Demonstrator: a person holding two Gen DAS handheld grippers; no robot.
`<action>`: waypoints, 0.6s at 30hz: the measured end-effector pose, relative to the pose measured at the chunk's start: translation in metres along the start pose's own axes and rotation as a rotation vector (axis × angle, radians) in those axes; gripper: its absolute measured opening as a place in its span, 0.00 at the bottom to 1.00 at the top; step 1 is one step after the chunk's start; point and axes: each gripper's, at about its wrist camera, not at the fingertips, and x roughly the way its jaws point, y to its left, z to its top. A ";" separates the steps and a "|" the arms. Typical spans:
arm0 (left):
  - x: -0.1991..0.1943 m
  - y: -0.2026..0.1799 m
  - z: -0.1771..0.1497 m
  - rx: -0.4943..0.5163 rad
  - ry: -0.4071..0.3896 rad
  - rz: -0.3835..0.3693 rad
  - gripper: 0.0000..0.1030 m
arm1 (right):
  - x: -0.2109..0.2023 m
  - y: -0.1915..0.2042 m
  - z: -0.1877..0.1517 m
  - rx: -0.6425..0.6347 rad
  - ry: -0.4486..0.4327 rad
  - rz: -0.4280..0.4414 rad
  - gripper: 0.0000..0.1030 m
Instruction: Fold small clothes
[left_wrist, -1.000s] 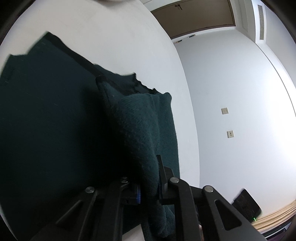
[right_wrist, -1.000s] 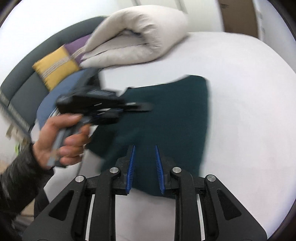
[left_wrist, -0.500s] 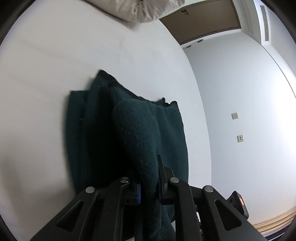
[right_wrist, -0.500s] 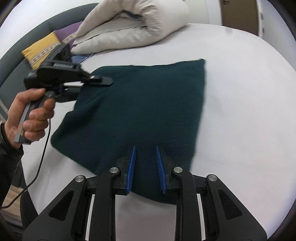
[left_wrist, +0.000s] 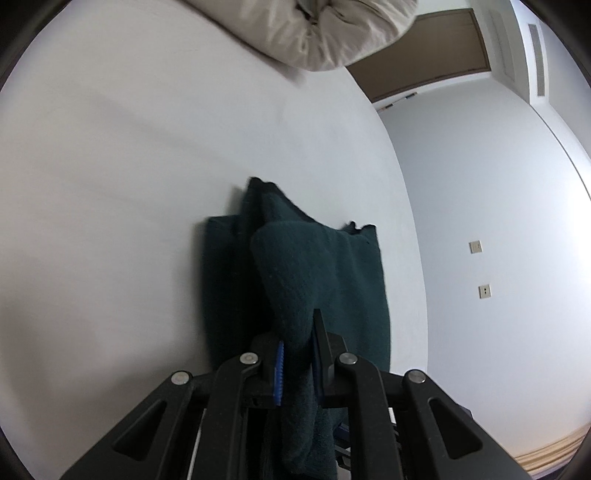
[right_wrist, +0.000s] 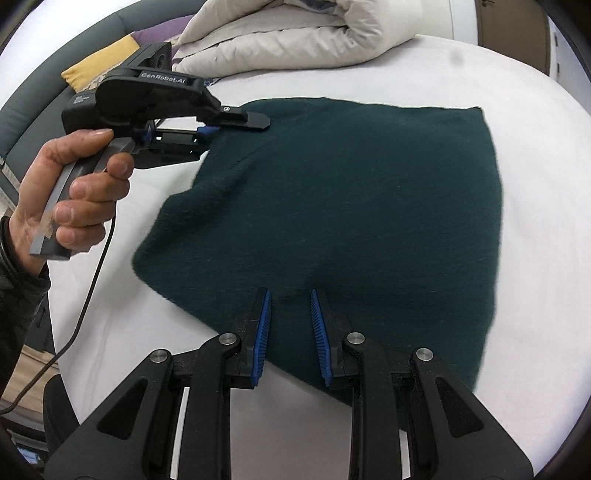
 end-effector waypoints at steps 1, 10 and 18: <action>0.000 0.003 0.000 -0.003 0.001 0.009 0.13 | 0.002 0.002 -0.001 0.001 0.001 0.007 0.22; 0.007 0.011 0.001 -0.033 -0.028 0.001 0.12 | 0.024 0.027 0.003 -0.021 0.006 0.032 0.22; 0.009 0.011 0.007 -0.032 -0.043 0.009 0.12 | 0.032 0.033 0.011 -0.001 0.009 0.069 0.22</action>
